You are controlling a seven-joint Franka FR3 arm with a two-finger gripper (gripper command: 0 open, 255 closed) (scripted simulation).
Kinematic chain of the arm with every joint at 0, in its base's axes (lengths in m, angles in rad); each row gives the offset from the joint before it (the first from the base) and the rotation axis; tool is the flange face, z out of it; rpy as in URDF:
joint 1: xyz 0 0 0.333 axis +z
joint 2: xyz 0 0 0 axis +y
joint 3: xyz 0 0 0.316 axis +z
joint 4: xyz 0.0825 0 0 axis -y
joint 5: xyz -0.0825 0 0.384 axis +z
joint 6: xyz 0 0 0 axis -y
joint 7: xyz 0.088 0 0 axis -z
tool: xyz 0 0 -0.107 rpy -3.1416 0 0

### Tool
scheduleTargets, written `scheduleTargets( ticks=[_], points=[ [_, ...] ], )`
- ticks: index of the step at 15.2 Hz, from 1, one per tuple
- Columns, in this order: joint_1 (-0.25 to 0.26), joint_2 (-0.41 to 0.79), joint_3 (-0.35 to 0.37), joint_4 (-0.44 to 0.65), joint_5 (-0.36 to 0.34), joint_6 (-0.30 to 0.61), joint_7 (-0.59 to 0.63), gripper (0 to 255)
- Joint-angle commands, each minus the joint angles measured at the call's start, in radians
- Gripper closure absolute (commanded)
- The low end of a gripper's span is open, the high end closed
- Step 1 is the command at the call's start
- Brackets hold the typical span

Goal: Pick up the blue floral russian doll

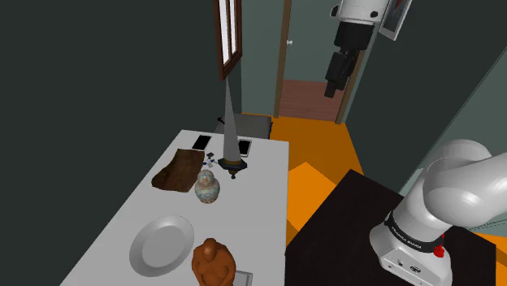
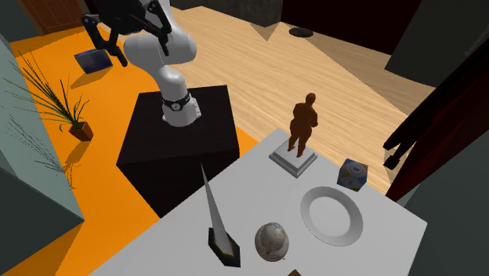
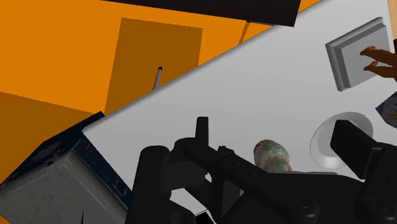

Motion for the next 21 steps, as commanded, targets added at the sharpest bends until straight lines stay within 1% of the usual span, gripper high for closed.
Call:
scheduleTargets(
  ticks=[1, 6, 11, 16, 21],
  points=[
    [0.0, 0.0, 0.0, 0.0, 0.0, 0.0, 0.0, 0],
    [0.023, 0.116, 0.054, -0.029, 0.024, 0.149, 0.026, 0],
    [0.044, 0.259, 0.107, -0.025, 0.037, 0.29, 0.054, 0],
    [0.061, 0.421, 0.156, 0.012, 0.034, 0.418, 0.087, 0],
    [0.077, 0.597, 0.199, 0.081, 0.009, 0.526, 0.128, 0]
  ],
)
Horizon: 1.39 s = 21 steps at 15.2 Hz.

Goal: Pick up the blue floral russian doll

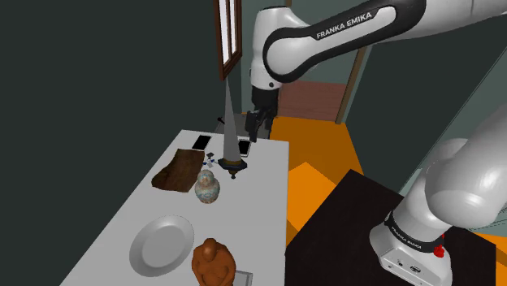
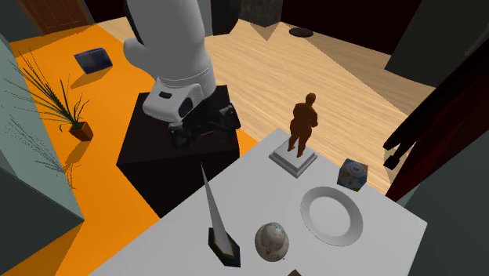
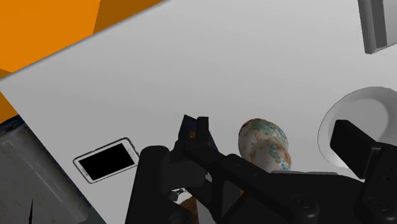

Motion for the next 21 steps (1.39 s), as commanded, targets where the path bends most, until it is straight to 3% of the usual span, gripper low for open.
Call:
scheduleTargets(
  ticks=[1, 10, 19, 21],
  points=[
    [0.007, 0.078, 0.017, 0.037, -0.015, 0.042, 0.021, 0],
    [0.058, 0.418, 0.052, 0.252, -0.119, 0.158, 0.117, 0],
    [0.146, 0.761, 0.035, 0.569, -0.218, 0.17, 0.187, 0],
    [0.148, 0.776, 0.032, 0.565, -0.221, 0.19, 0.187, 0]
  ],
)
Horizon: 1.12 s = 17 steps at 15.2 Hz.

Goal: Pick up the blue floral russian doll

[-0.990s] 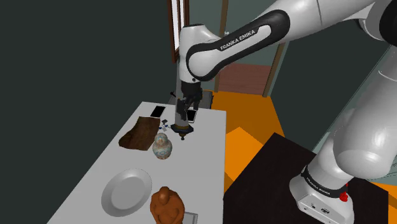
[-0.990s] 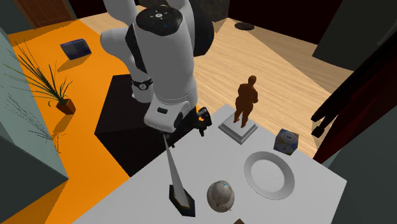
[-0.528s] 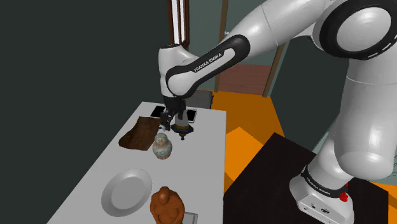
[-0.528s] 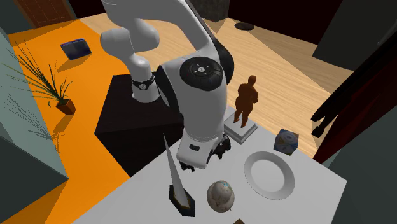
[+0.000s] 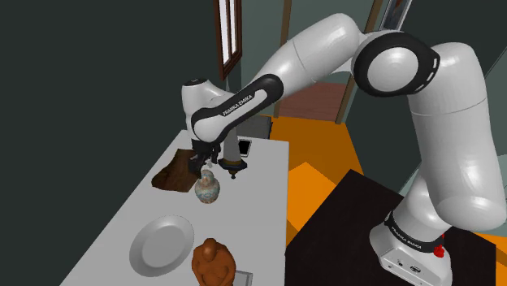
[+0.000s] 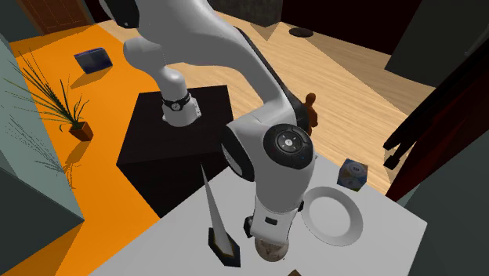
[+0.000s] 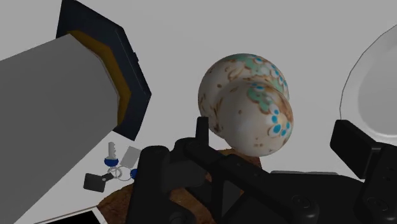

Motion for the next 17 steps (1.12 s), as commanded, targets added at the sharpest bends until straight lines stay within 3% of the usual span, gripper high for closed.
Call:
scheduleTargets(
  ticks=[1, 7, 8, 17],
  points=[
    [0.005, 0.023, -0.003, 0.007, -0.005, 0.017, 0.003, 0],
    [0.009, 0.061, -0.009, 0.002, -0.013, 0.059, 0.006, 0],
    [0.009, 0.06, -0.009, 0.0, -0.013, 0.06, 0.006, 255],
    [0.009, 0.062, -0.009, 0.002, -0.013, 0.059, 0.006, 255]
  ],
)
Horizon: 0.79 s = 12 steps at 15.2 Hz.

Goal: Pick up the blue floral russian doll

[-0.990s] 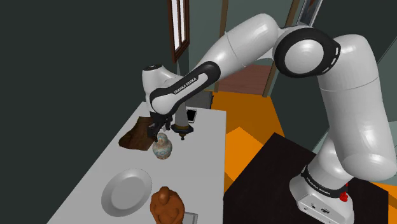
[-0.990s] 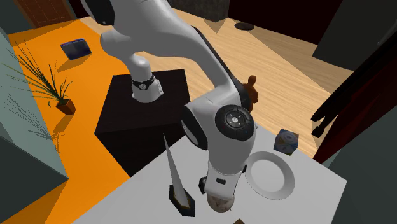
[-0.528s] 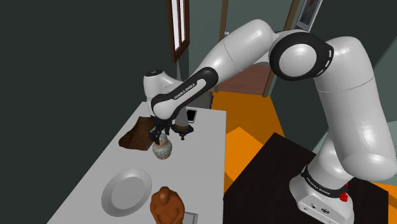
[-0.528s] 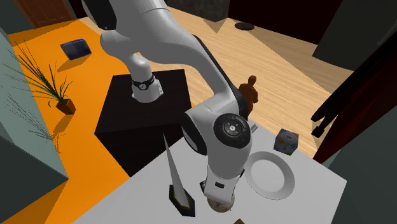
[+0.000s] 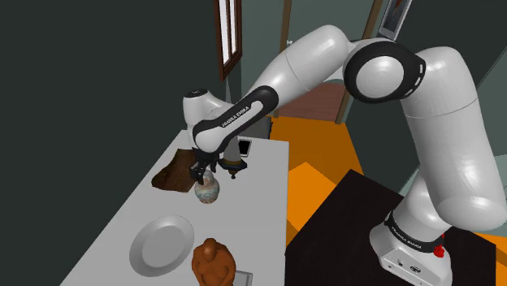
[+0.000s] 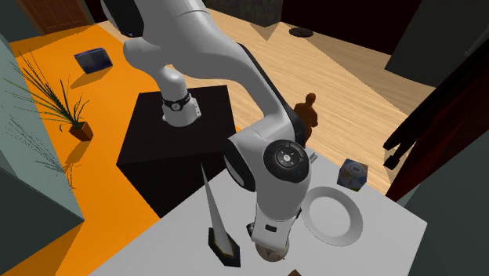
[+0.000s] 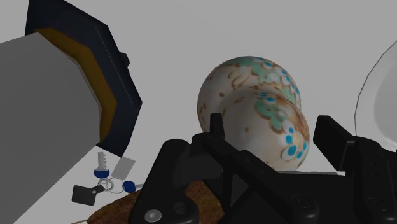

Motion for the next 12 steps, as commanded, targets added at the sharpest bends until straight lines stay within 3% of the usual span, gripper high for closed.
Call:
scheduleTargets(
  ticks=[1, 12],
  points=[
    [-0.002, -0.006, 0.001, 0.0, 0.002, -0.009, -0.002, 255],
    [-0.01, -0.092, 0.014, 0.021, 0.019, -0.115, -0.008, 255]
  ],
)
